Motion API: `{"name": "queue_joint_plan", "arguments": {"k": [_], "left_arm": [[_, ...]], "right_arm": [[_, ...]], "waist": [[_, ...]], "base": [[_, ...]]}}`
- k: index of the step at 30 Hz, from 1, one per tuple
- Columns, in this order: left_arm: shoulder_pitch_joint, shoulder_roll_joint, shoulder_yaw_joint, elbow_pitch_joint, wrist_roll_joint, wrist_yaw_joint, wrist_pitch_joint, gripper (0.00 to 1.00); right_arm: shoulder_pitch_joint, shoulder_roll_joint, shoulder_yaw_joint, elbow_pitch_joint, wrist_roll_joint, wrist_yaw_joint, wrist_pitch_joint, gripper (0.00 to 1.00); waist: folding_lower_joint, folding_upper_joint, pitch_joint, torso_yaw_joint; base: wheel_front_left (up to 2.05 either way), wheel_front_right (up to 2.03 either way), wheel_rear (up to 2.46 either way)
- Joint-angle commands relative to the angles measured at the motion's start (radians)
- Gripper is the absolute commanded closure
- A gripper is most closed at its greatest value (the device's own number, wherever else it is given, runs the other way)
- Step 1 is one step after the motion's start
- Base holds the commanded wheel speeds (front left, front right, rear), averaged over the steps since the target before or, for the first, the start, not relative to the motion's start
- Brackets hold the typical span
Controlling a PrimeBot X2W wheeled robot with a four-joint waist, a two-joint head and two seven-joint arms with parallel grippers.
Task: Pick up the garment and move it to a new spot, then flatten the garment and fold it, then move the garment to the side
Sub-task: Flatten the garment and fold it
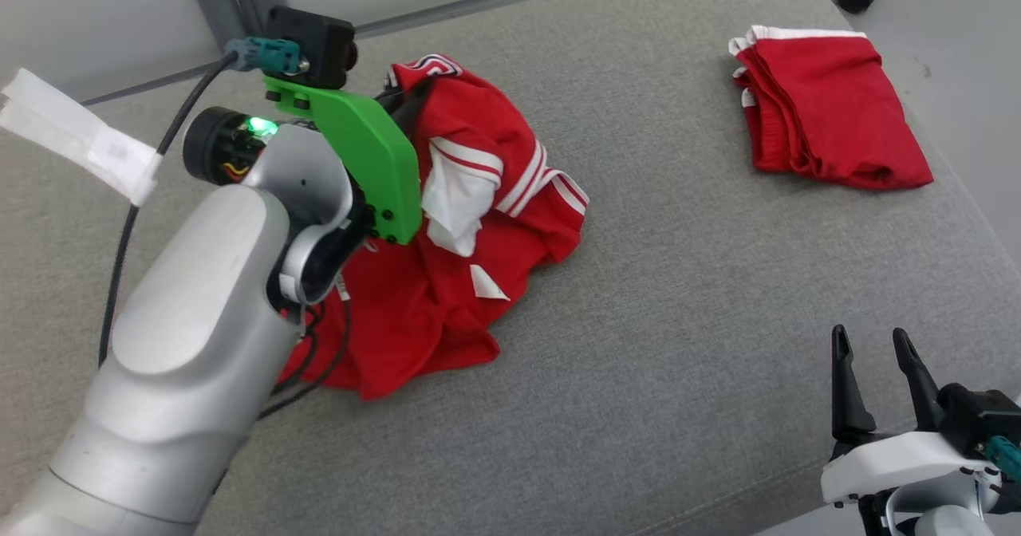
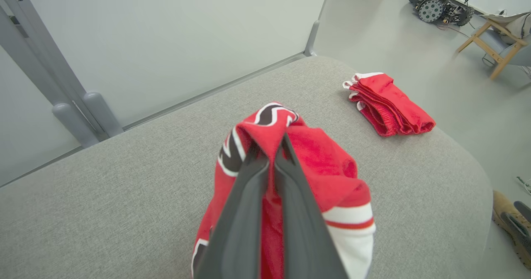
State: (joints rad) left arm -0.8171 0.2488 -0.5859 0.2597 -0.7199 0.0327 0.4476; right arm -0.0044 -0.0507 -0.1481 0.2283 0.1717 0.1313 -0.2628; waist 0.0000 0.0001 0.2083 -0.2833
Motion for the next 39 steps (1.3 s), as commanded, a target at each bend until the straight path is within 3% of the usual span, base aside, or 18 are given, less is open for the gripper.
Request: {"name": "queue_joint_plan", "arguments": {"k": [1,7,8,9,10,17,22,29,32,39], "left_arm": [[-0.033,0.023,-0.002,0.057,0.032,-0.008,-0.010,1.00],[-0.102,0.041,-0.009,0.343,0.108,-0.020,-0.144,1.00],[-0.115,0.037,-0.007,0.374,0.116,-0.022,-0.179,0.84],[-0.126,0.030,-0.001,0.408,0.124,-0.020,-0.222,0.53],[-0.127,0.023,-0.002,0.437,0.129,-0.022,-0.247,0.00],[-0.170,-0.018,-0.004,0.577,0.137,-0.047,-0.368,0.00],[-0.158,-0.042,-0.001,0.564,0.136,-0.023,-0.424,0.00],[-0.014,-0.060,-0.045,0.404,0.133,-0.014,-0.431,0.00],[0.098,-0.061,-0.102,0.283,0.133,-0.012,-0.363,0.00],[0.261,-0.028,-0.232,0.027,0.178,0.043,-0.207,0.00]], "right_arm": [[-0.014,0.000,0.012,0.005,0.006,-0.001,-0.003,0.00],[-0.029,-0.001,0.047,0.007,0.020,-0.001,-0.003,0.00],[-0.031,-0.001,0.045,0.005,0.022,-0.001,-0.003,0.00],[-0.035,0.000,0.042,0.003,0.022,-0.001,-0.003,0.00],[-0.037,0.000,0.038,0.003,0.021,-0.001,-0.003,0.00],[-0.036,-0.001,0.001,0.006,-0.001,-0.001,-0.003,0.00],[-0.017,-0.001,-0.022,0.004,-0.009,-0.001,-0.003,0.00],[0.035,-0.002,-0.052,0.005,-0.033,-0.001,-0.003,0.00],[0.052,-0.002,-0.067,-0.003,-0.043,-0.001,-0.003,0.00],[0.060,-0.001,-0.071,-0.018,-0.047,-0.001,-0.003,0.00]], "waist": [[0.0000,-0.0001,0.068,-0.067],[0.0000,-0.0001,0.127,-0.112],[0.0000,-0.0001,0.135,-0.114],[0.0000,-0.0001,0.143,-0.114],[0.0000,-0.0001,0.146,-0.111],[0.0000,-0.0001,0.114,-0.058],[0.0000,-0.0001,0.055,0.003],[0.0000,-0.0001,-0.067,0.081],[0.0000,-0.0001,-0.097,0.107],[0.0000,-0.0001,-0.087,0.135]], "base": [[0.00,0.00,0.00],[0.00,0.00,0.00],[0.00,0.00,0.00],[0.00,0.00,0.00],[0.00,0.00,0.00],[0.00,0.00,0.00],[0.00,0.00,0.00],[0.00,0.00,0.00],[0.00,0.00,0.00],[0.00,0.00,0.00]]}}
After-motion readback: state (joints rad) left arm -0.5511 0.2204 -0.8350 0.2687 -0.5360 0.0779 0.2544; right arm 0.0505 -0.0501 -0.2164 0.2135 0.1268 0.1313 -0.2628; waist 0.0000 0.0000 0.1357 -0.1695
